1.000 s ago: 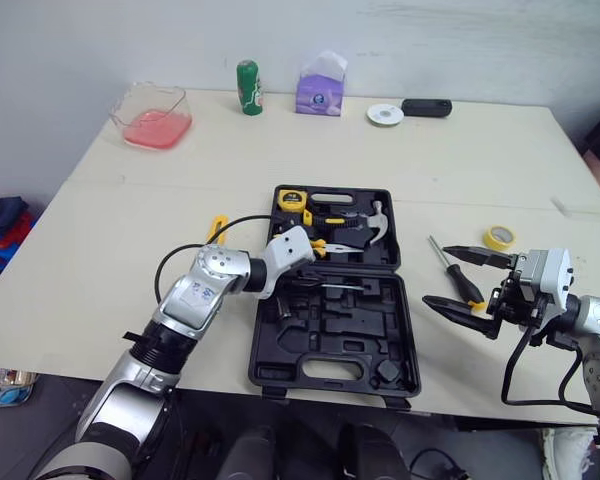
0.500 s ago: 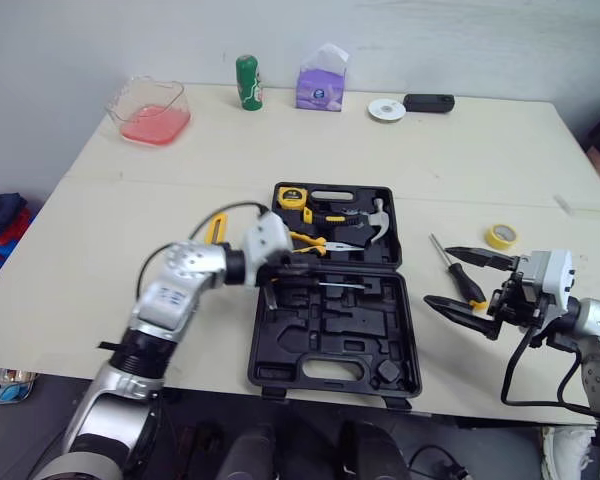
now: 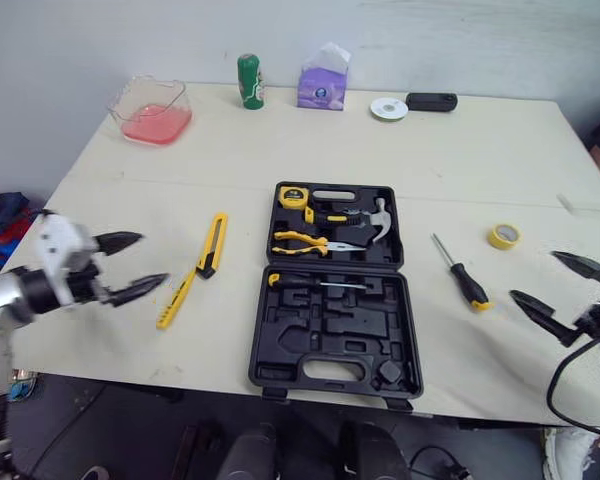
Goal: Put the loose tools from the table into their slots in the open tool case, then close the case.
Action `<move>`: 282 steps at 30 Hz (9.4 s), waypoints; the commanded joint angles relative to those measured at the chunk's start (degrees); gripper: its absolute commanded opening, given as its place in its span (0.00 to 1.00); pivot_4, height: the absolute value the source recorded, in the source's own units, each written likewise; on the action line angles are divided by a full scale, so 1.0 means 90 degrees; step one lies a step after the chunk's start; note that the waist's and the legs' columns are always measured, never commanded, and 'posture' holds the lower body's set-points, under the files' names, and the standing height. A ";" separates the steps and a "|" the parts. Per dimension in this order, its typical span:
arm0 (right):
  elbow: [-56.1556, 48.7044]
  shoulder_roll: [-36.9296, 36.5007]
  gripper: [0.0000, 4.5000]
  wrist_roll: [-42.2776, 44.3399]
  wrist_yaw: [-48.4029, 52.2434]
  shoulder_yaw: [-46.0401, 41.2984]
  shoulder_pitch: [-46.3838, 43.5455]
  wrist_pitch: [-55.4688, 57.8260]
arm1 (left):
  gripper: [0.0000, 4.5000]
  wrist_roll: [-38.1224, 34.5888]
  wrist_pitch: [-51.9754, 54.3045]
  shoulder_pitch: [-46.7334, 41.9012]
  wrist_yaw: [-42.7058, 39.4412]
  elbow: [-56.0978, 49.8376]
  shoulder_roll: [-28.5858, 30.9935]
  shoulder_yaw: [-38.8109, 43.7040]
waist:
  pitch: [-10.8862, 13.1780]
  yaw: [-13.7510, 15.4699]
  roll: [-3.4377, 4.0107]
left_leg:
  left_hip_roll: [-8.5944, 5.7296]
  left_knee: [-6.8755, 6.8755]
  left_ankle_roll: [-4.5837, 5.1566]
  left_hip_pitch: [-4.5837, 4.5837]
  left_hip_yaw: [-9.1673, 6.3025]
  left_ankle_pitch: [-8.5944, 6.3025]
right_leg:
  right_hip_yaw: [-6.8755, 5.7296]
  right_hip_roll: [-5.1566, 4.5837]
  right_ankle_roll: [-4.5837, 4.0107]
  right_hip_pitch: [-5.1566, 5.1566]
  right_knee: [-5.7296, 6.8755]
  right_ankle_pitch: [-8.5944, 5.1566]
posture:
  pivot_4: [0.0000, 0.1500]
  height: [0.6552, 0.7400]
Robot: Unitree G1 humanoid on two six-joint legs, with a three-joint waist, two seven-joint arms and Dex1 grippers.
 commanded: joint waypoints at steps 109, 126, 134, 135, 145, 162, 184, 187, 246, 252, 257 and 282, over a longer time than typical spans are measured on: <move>-0.3988 -0.1542 0.22 -0.0684 0.0744 0.4417 -0.3421 0.5043 | 1.00 -0.1569 0.0666 -0.0173 -0.0451 -0.3382 -0.0412 -0.1698 | 0.0008 -0.0016 0.0003 | 0.0116 0.0007 -0.0027 0.0006 0.0141 -0.0038 | 0.0125 0.0110 -0.0037 -0.0062 -0.0014 0.0033 | 1.00 1.00; -0.4267 -0.1183 0.22 -0.1687 0.1155 0.5947 -0.4410 0.5667 | 1.00 -0.1218 0.0382 0.0576 -0.0385 -0.3257 -0.0366 -0.1349 | 0.0010 -0.0035 0.0004 | 0.0123 0.0037 -0.0028 -0.0029 0.0143 -0.0064 | 0.0122 0.0106 -0.0040 -0.0095 -0.0013 0.0032 | 1.00 1.00; -0.4192 -0.0836 0.22 -0.2170 0.1063 0.6296 -0.4612 0.5794 | 1.00 -0.1166 0.0368 0.0575 -0.0320 -0.3285 -0.0385 -0.1417 | 0.0009 -0.0057 0.0004 | 0.0124 0.0046 -0.0027 -0.0037 0.0147 -0.0063 | 0.0123 0.0109 -0.0040 -0.0106 -0.0001 0.0032 | 1.00 1.00; -0.4202 -0.0824 0.22 -0.2220 0.1066 0.6327 -0.4625 0.5834 | 1.00 -0.1160 0.0360 0.0577 -0.0321 -0.3279 -0.0388 -0.1419 | 0.0009 -0.0055 0.0004 | 0.0124 0.0046 -0.0027 -0.0038 0.0147 -0.0063 | 0.0122 0.0109 -0.0040 -0.0106 0.0000 0.0032 | 1.00 1.00; -0.4513 -0.0773 0.22 -0.2530 0.0982 0.6496 -0.4516 0.6398 | 1.00 -0.1078 0.0325 0.0624 -0.0344 -0.3240 -0.0396 -0.1426 | 0.0008 -0.0083 0.0002 | 0.0122 0.0059 -0.0022 -0.0094 0.0155 -0.0059 | 0.0105 0.0118 -0.0040 -0.0159 0.0015 0.0033 | 1.00 1.00; -0.4489 -0.0537 0.22 -0.2566 0.0891 0.6559 -0.4513 0.6577 | 1.00 -0.0989 0.0298 0.0753 -0.0311 -0.3263 -0.0452 -0.1406 | 0.0007 -0.0160 0.0000 | 0.0120 0.0061 -0.0020 -0.0089 0.0157 -0.0057 | 0.0110 0.0116 -0.0040 -0.0160 0.0030 0.0033 | 1.00 1.00; -0.3558 0.0301 0.94 -0.0110 0.1390 0.4240 -0.3802 0.5485 | 1.00 -0.0989 0.0253 0.0660 -0.0277 -0.3171 -0.0475 -0.1478 | 0.0000 -0.0158 -0.0012 | 0.0118 0.0061 -0.0017 -0.0088 0.0158 -0.0055 | 0.0110 0.0118 -0.0040 -0.0159 0.0037 0.0033 | 1.00 1.00; -0.3391 0.0533 0.83 0.0033 0.1399 0.4172 -0.3540 0.5202 | 1.00 -0.0984 0.0270 0.0585 -0.0271 -0.3142 -0.0479 -0.1519 | 0.0000 -0.0158 -0.0012 | 0.0117 0.0062 -0.0015 -0.0086 0.0160 -0.0053 | 0.0109 0.0123 -0.0040 -0.0159 0.0042 0.0033 | 1.00 1.00; -0.2549 0.1327 0.00 -0.0333 0.0789 0.4497 -0.2750 0.3862 | 1.00 -0.1040 -0.0042 0.0667 0.0100 -0.3115 -0.0562 -0.1194 | -0.0055 -0.0193 -0.0048 | 0.0153 0.0049 -0.0056 0.0028 0.0154 -0.0077 | 0.0135 0.0111 -0.0085 -0.0072 0.0041 0.0009 | 1.00 1.00; -0.2253 0.0726 0.00 0.0097 0.1127 0.3563 -0.2688 0.3477 | 1.00 -0.0992 -0.0053 0.0786 -0.0029 -0.2798 -0.0412 -0.0825 | -0.0029 -0.0172 -0.0018 | 0.0152 0.0048 -0.0047 0.0004 0.0157 -0.0078 | 0.0128 0.0117 -0.0083 -0.0092 0.0040 0.0011 | 1.00 1.00; -0.2082 0.0126 0.33 0.0105 0.0971 0.2493 -0.2112 0.2992 | 1.00 -0.0994 0.0035 0.1217 0.0116 -0.2324 -0.0358 0.0020 | -0.0014 -0.0162 -0.0001 | 0.0153 0.0042 -0.0047 0.0003 0.0160 -0.0078 | 0.0127 0.0119 -0.0083 -0.0094 0.0038 0.0011 | 1.00 1.00; 0.1899 -0.0223 1.00 -0.0790 -0.1683 -0.0037 -0.0260 -0.0527 | 1.00 -0.0048 -0.2116 0.2804 0.2514 0.0093 -0.1587 0.2256 | -0.0012 -0.0202 0.0003 | 0.0170 0.0033 -0.0068 0.0022 0.0184 -0.0133 | 0.0149 0.0114 -0.0084 -0.0087 -0.0008 0.0014 | 1.00 1.00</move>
